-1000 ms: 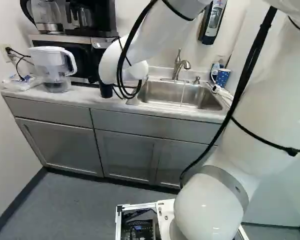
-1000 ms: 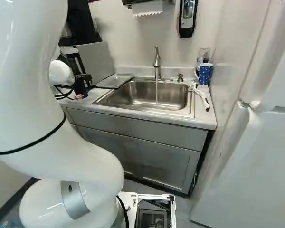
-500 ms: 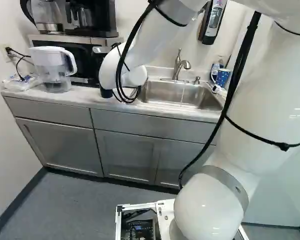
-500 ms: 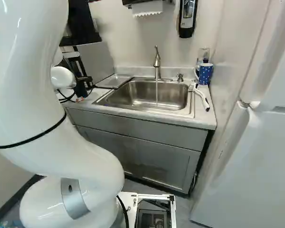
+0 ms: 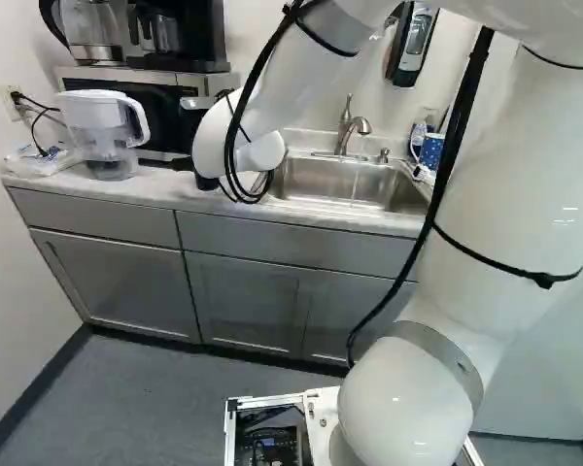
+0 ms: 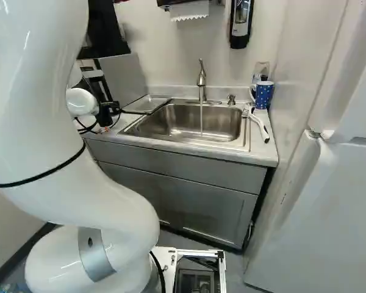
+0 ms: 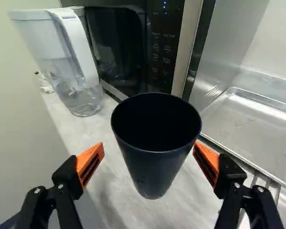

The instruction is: Rinse the cup and place it in the tray

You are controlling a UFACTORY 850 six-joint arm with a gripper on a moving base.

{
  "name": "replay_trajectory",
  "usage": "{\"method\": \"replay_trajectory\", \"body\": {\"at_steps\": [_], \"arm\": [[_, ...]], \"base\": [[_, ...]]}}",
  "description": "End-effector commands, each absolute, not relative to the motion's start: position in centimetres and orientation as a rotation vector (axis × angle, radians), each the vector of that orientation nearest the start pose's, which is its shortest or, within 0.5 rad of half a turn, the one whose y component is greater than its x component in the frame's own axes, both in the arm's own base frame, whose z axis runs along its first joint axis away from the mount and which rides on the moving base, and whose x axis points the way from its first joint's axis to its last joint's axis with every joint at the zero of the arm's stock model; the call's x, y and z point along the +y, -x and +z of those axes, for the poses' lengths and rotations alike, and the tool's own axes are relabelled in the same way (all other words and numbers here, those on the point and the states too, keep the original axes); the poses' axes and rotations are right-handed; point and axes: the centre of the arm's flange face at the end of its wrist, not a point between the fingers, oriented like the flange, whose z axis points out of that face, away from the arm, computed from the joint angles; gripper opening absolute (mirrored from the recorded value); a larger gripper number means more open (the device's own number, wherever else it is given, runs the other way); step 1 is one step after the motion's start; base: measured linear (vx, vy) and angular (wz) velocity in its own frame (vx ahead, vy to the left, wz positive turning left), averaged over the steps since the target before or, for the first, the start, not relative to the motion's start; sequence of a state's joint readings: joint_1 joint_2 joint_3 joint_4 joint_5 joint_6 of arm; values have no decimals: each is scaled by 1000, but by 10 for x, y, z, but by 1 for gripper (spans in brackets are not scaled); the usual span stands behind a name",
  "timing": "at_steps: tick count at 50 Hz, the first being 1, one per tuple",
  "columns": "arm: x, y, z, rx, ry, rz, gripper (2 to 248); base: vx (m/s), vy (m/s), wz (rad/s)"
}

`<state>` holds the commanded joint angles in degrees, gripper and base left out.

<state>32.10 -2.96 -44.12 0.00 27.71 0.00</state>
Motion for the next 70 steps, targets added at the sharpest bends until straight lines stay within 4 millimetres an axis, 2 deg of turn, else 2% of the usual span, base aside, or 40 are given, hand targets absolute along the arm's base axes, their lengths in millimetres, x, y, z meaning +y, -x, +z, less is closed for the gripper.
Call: {"method": "replay_trajectory", "body": {"at_steps": [12, 13, 17, 18, 23, 24, 28, 29, 48, 70], "arm": [[264, -421, 499, -653, 2269, -1556, 247], [264, -421, 499, -653, 2269, -1556, 218], [264, -421, 499, -653, 2269, -1556, 218], [264, -421, 499, -653, 2269, -1556, 179], [264, -421, 499, -653, 2269, -1556, 179], [264, -421, 499, -653, 2269, -1556, 141], [264, -421, 499, -653, 2269, -1556, 141], [264, -421, 499, -653, 2269, -1556, 125], [262, -422, 504, -644, 2264, -1569, 125], [234, -438, 527, -566, 2262, -1648, 125]], "base": [[0, 0, 0], [0, 0, 0], [0, 0, 0], [0, 0, 0], [0, 0, 0], [0, 0, 0], [0, 0, 0], [0, 0, 0], [0, 0, 0], [0, 0, 0]]}}
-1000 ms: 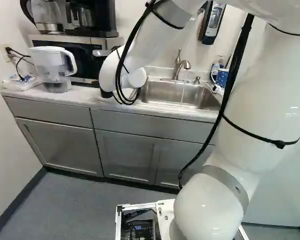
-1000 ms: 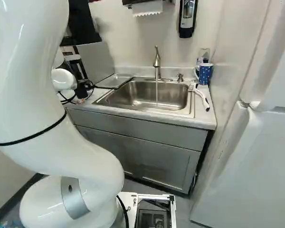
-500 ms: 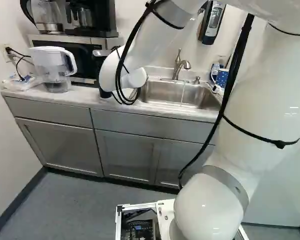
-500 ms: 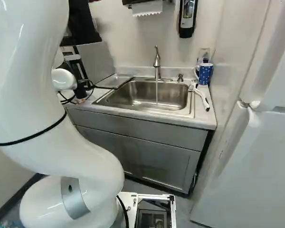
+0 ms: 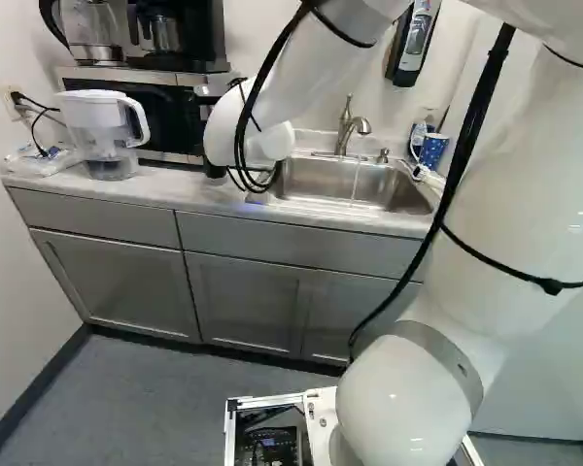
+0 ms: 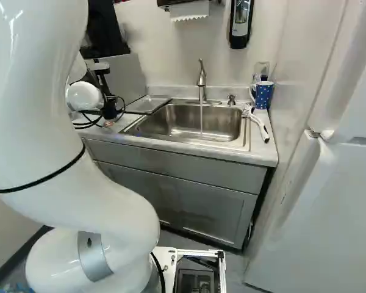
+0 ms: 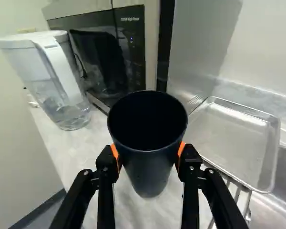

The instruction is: Rinse the cup and place it in the tray

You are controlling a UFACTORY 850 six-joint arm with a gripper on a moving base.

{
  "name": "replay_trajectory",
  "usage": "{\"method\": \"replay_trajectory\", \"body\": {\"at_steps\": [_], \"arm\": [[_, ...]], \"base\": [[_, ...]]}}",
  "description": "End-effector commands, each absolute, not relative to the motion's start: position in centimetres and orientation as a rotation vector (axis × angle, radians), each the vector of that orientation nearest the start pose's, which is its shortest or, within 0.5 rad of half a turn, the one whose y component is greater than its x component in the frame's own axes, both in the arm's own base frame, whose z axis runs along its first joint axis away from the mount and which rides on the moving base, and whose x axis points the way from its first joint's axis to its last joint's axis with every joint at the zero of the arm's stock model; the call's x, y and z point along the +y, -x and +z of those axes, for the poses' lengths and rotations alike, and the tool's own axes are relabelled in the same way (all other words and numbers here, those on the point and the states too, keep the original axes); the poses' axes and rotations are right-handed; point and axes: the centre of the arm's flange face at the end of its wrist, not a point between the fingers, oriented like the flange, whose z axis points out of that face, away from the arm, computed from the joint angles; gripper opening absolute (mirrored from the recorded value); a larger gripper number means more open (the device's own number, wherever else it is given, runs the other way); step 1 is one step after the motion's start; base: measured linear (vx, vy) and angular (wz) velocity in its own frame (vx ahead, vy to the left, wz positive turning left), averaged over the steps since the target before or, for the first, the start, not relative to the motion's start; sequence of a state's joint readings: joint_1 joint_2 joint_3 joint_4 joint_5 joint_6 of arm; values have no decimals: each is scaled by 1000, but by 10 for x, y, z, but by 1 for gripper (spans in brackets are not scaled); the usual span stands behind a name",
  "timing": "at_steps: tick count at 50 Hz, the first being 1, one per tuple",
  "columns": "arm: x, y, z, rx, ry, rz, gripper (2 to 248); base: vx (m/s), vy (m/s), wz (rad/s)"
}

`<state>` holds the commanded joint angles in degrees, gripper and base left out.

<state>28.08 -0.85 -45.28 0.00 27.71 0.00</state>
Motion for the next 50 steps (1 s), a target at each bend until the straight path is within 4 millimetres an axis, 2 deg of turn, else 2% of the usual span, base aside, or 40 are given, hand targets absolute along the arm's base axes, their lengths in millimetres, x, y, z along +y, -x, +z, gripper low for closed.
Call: {"method": "replay_trajectory", "body": {"at_steps": [29, 50], "arm": [[195, -465, 559, -454, 2260, -1759, 125], [166, -487, 559, -382, 2301, -1790, 125]], "base": [[0, 0, 0], [0, 0, 0]]}}
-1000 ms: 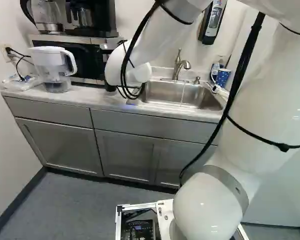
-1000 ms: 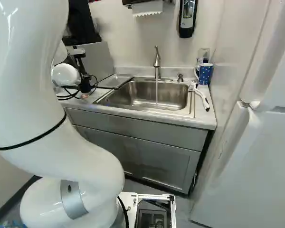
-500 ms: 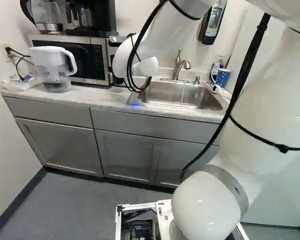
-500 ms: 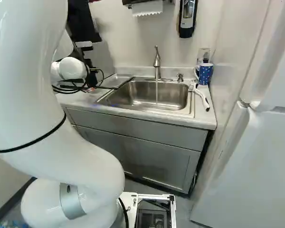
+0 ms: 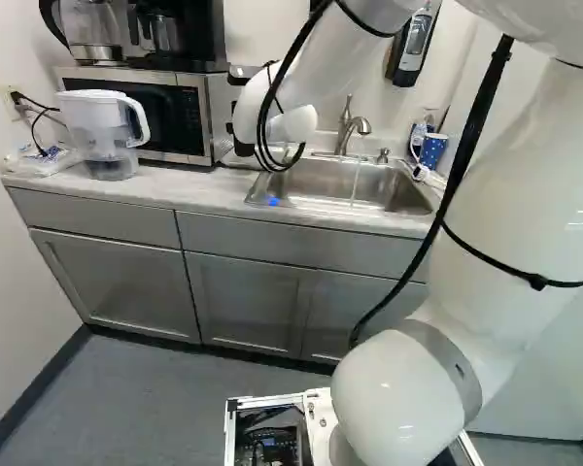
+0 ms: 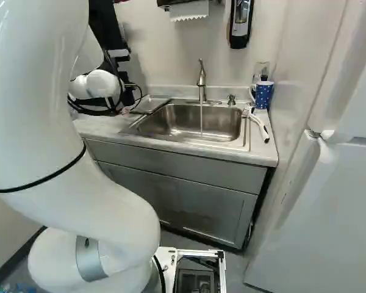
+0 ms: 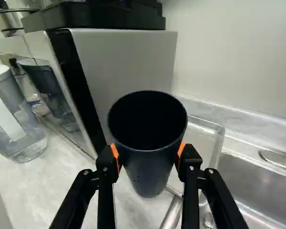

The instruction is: Rinse the cup and place it in the tray

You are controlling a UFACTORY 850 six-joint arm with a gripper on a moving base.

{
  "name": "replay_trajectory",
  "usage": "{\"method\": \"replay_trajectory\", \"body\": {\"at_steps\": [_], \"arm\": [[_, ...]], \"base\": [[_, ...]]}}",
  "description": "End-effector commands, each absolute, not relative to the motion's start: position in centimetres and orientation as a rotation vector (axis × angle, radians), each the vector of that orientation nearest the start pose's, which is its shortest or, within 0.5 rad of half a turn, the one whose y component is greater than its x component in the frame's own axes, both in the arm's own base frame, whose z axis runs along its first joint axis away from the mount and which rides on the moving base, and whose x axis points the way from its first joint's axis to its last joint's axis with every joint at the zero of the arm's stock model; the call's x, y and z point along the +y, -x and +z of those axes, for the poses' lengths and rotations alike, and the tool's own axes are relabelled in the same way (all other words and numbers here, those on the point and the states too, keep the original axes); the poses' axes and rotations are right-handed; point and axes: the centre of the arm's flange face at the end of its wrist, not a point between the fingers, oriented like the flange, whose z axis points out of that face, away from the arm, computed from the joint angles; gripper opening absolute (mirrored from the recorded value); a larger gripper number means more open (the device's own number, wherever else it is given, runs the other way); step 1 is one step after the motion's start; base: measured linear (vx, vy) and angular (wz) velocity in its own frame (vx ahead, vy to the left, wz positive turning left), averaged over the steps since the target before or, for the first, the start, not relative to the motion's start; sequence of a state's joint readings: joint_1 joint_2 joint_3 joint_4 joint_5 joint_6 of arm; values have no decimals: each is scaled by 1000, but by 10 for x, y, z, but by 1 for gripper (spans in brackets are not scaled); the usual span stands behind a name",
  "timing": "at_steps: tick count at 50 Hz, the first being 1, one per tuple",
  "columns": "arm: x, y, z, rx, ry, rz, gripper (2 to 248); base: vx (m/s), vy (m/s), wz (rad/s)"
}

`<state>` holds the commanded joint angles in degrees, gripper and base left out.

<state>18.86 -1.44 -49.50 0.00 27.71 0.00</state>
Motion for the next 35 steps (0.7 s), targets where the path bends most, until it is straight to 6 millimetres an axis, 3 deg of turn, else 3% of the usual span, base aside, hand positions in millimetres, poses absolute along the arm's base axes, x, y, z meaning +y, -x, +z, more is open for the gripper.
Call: {"method": "replay_trajectory", "body": {"at_steps": [35], "arm": [[114, -500, 559, -265, 2362, -1838, 125]], "base": [[0, 0, 0]]}}
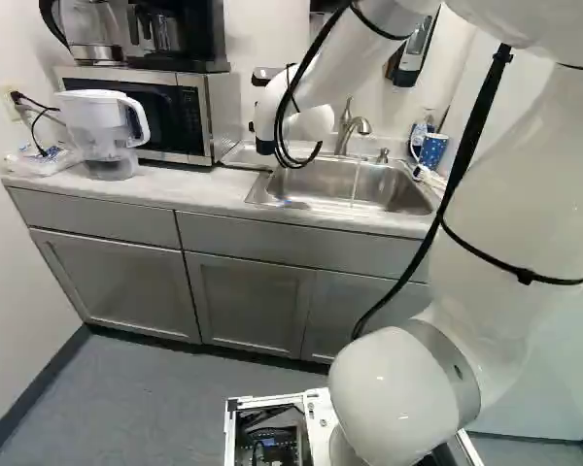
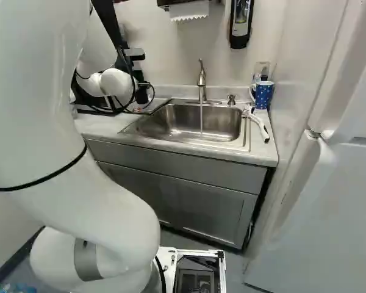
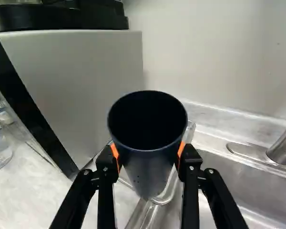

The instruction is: Rinse the cup and place it in the tray

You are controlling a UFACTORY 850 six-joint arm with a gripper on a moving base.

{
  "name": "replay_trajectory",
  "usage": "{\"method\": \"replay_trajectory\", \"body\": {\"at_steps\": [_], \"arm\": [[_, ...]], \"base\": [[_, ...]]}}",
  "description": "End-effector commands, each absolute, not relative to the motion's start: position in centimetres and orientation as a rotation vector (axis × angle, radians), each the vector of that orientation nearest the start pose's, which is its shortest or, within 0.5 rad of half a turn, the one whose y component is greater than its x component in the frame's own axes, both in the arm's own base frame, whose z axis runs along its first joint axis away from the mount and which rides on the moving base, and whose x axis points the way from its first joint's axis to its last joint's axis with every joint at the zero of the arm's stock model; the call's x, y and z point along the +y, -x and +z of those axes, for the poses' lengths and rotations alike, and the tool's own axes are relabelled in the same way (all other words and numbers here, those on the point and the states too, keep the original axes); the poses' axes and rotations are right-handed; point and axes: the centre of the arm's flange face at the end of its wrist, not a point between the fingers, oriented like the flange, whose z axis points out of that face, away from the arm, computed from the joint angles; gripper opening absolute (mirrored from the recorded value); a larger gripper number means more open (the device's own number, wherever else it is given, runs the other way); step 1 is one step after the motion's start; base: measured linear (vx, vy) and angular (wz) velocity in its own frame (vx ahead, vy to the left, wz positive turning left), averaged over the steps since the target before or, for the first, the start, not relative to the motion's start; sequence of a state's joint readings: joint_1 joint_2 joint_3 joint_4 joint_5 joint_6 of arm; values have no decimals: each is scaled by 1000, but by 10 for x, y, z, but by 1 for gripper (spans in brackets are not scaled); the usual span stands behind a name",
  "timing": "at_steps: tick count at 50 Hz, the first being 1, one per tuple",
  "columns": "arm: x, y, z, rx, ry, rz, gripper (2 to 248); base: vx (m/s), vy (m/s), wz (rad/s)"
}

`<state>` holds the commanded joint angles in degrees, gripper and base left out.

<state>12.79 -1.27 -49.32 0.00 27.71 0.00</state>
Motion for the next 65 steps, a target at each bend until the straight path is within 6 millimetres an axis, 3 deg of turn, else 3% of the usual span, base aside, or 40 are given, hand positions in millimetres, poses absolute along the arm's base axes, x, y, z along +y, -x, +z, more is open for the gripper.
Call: {"method": "replay_trajectory", "body": {"at_steps": [53, 65], "arm": [[34, -494, 558, -83, 2446, -1902, 125], [16, -495, 549, -40, 2484, -1891, 125]], "base": [[0, 0, 0], [0, 0, 0]]}}
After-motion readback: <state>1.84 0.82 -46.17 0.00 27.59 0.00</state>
